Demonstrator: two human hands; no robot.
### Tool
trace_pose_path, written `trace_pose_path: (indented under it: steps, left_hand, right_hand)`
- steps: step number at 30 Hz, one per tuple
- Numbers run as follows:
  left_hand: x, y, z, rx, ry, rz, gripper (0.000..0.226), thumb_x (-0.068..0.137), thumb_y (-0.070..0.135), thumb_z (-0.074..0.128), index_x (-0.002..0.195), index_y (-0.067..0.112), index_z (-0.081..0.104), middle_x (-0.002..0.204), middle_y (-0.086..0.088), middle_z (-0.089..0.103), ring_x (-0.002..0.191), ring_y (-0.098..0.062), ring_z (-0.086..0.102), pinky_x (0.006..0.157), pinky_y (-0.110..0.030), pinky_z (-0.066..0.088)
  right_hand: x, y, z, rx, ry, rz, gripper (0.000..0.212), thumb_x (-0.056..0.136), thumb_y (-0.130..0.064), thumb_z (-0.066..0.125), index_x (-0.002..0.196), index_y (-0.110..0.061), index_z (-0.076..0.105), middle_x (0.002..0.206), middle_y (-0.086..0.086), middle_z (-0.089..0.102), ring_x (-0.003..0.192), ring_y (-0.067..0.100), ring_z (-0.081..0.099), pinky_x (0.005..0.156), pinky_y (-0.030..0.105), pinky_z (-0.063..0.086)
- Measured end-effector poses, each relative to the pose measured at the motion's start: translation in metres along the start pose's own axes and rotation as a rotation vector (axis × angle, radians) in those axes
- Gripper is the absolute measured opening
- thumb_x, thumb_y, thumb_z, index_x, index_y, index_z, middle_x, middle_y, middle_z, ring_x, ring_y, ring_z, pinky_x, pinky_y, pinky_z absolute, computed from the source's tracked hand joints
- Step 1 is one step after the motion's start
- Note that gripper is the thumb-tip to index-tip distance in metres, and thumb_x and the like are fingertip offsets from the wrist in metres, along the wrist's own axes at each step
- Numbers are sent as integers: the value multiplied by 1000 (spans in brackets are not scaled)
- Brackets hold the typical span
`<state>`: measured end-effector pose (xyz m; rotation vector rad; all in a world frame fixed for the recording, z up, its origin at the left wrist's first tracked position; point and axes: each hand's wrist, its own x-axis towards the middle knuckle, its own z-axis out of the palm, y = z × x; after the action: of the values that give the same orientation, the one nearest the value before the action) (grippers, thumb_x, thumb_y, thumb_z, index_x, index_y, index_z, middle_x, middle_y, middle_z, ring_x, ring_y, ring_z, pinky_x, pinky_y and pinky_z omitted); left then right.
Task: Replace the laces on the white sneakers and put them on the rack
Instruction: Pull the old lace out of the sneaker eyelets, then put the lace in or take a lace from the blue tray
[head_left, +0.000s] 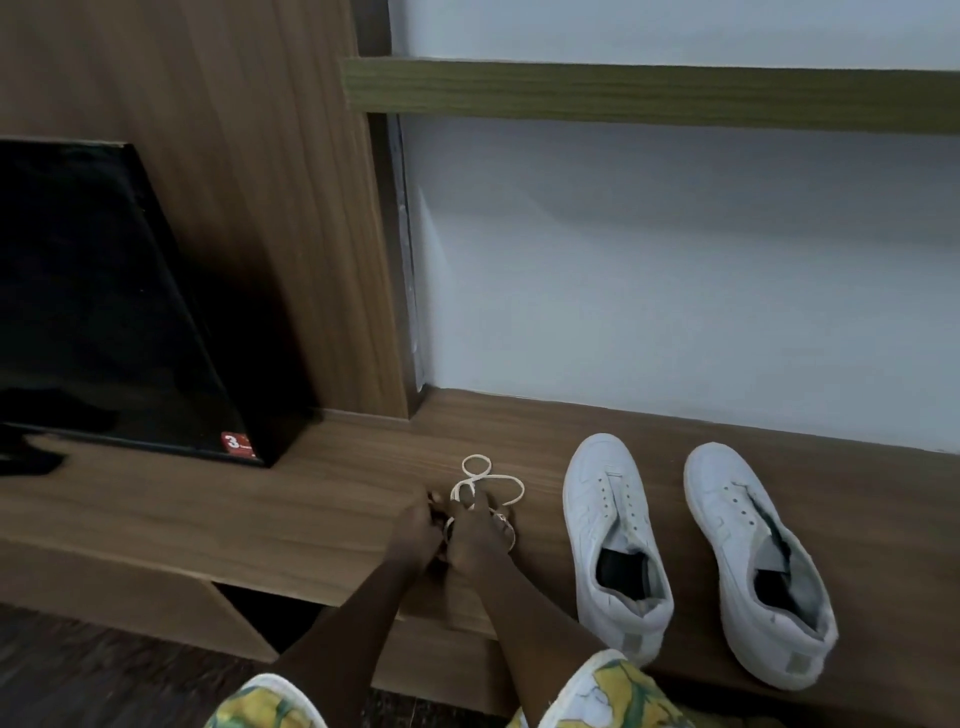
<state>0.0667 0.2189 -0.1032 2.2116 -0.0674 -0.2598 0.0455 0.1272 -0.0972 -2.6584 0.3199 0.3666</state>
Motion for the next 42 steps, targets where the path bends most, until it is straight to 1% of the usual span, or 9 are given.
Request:
trace_pose_path:
  steps: [8,14,17,21,29,32,35,38,42]
  left_hand:
    - [-16,3,0,-116,10,150,33,80,18,45,111,13,54,101,-7,63,97,-24,59,81,-27,41]
    - [-35,56,22,-299,-168,224,33,98,37,44,121,15,54,110,2,61,106,-11,54,81,-13,39]
    - [-42,86,36,-444,-224,209,53,81,61,54,115,21,57,103,1,64,95,-16,60,86,-31,47]
    - [-58,137,56,-468,-481,195,32,79,38,72,95,12,62,76,-4,64,64,-16,61,60,-28,51]
    - [-75,215,114,497,-491,417,28,88,39,59,82,12,63,82,-5,61,78,-17,55,64,-21,40]
    - [-88,249,134,487,-492,471,36,95,31,48,66,10,50,81,-17,62,68,-19,49,58,-27,35]
    - [-102,274,161,387,-523,486,38,101,33,38,69,14,48,76,-8,58,74,-24,56,71,-31,42]
    - [-129,291,202,194,-558,427,33,102,27,35,73,16,45,75,-2,54,73,-21,51,70,-31,40]
    - [-181,301,274,112,-696,400,36,104,25,29,95,4,57,114,-28,59,106,-37,56,85,-36,44]
  right_hand:
    - [-32,14,-19,156,104,-194,27,93,-7,44,114,-6,60,112,11,65,94,18,59,80,27,45]
    - [-47,38,-81,413,121,-130,22,88,-6,50,85,-14,70,81,5,69,82,19,64,67,22,44]
    - [-48,66,-108,620,180,-62,28,83,-5,54,60,-20,56,65,0,59,66,17,58,57,14,45]
    - [-71,114,-149,1050,240,2,9,84,-7,63,91,-1,65,78,5,63,71,20,61,71,32,52]
    - [-127,242,-211,1307,456,-29,38,68,-23,80,87,4,62,85,18,70,67,13,66,63,21,51]
    - [-167,275,-230,1273,493,45,8,86,-7,62,85,1,62,62,-7,70,60,2,67,66,22,49]
    - [-207,317,-239,1183,541,122,22,85,2,61,83,24,60,60,-7,66,52,-2,63,59,15,46]
    - [-245,365,-233,1006,567,306,37,81,6,66,48,-8,57,52,-8,55,50,4,52,52,12,37]
    - [-293,409,-210,973,371,376,38,78,12,67,108,-9,58,95,15,58,92,21,57,77,20,48]
